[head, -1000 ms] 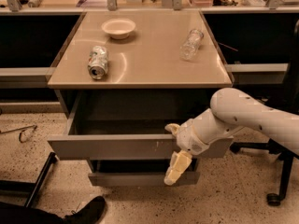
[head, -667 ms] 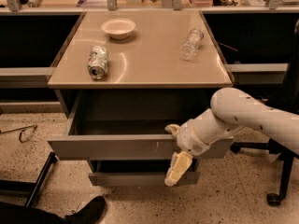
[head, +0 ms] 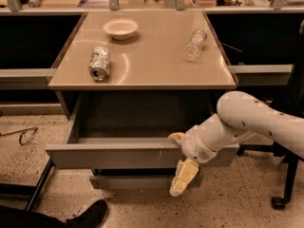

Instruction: Open top drawer

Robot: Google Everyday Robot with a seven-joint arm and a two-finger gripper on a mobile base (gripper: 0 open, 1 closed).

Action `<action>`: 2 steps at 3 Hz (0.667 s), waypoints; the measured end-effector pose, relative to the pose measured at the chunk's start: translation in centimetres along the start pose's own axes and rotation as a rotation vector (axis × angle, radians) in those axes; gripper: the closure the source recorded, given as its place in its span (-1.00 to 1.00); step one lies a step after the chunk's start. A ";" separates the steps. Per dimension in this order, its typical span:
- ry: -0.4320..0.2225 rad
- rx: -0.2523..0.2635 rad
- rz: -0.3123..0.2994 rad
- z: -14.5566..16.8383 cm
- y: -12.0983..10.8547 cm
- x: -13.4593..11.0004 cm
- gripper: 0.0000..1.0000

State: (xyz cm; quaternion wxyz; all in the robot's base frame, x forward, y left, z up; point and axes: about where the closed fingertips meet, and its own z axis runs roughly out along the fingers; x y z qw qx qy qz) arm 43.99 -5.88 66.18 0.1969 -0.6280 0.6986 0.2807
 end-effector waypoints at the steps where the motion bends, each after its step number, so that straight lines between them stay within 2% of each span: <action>1: 0.003 -0.031 0.017 -0.1 2.3 0.4 -1.00; 2: 0.003 -0.032 0.017 -0.1 2.3 0.4 -1.00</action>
Offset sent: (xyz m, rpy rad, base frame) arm -0.0247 -0.0026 -0.0014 -0.0001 0.0349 0.0073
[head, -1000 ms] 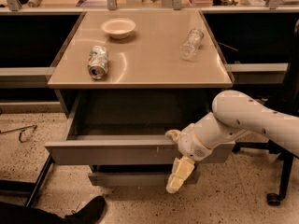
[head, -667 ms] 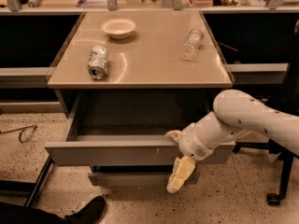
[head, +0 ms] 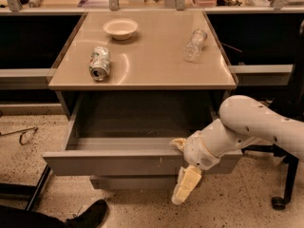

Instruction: Open top drawer

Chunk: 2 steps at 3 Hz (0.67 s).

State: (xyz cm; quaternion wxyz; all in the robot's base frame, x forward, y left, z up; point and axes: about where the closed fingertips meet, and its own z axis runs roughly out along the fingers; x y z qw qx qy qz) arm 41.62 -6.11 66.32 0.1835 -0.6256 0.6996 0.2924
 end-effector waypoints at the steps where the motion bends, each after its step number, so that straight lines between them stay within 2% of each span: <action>1: 0.007 -0.024 0.009 0.6 0.3 0.4 -1.00; 2: 0.008 -0.025 0.010 0.4 0.4 0.2 -1.00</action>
Offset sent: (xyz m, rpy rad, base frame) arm -0.0471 -0.0229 -0.0419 -0.0650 0.1925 0.0103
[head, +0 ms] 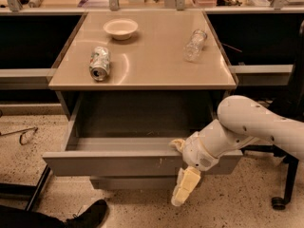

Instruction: Open top drawer

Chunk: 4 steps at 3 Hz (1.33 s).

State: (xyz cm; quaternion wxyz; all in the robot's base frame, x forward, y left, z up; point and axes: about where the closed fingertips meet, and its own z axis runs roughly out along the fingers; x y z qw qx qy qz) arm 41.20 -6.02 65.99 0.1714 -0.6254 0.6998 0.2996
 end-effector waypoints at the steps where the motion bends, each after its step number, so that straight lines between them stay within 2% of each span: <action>1: 0.019 -0.014 0.035 -0.4 1.1 1.0 -1.00; 2: 0.019 -0.014 0.035 -0.7 1.2 0.7 -1.00; 3: 0.041 -0.040 0.073 -1.0 3.8 1.5 -1.00; 4: 0.042 -0.048 0.070 -0.7 4.2 1.6 -1.00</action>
Offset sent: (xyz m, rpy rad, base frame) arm -0.1495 -0.0553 -0.0245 -0.1232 0.2716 -0.0587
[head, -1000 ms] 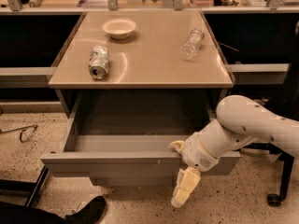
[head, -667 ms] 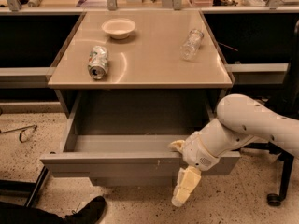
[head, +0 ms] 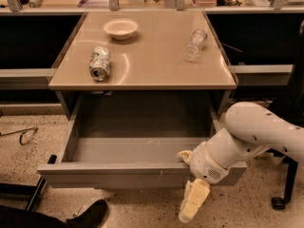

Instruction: Open top drawer

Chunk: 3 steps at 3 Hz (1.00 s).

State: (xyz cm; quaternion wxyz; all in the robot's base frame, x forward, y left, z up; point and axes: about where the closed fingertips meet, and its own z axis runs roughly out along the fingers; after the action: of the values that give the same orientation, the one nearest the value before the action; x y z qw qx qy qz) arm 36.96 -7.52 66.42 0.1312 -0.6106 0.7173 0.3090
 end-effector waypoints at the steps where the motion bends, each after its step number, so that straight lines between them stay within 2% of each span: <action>1: -0.007 -0.011 -0.005 0.3 0.8 0.0 -1.00; 3: -0.031 -0.020 -0.016 0.7 2.4 -0.1 -1.00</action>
Offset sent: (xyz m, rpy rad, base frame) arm -0.0985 0.0105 -0.0162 0.1003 0.0480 0.0491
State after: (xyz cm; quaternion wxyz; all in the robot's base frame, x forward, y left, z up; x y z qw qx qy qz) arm 34.59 -6.91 66.58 0.1387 -0.6126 0.7072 0.3245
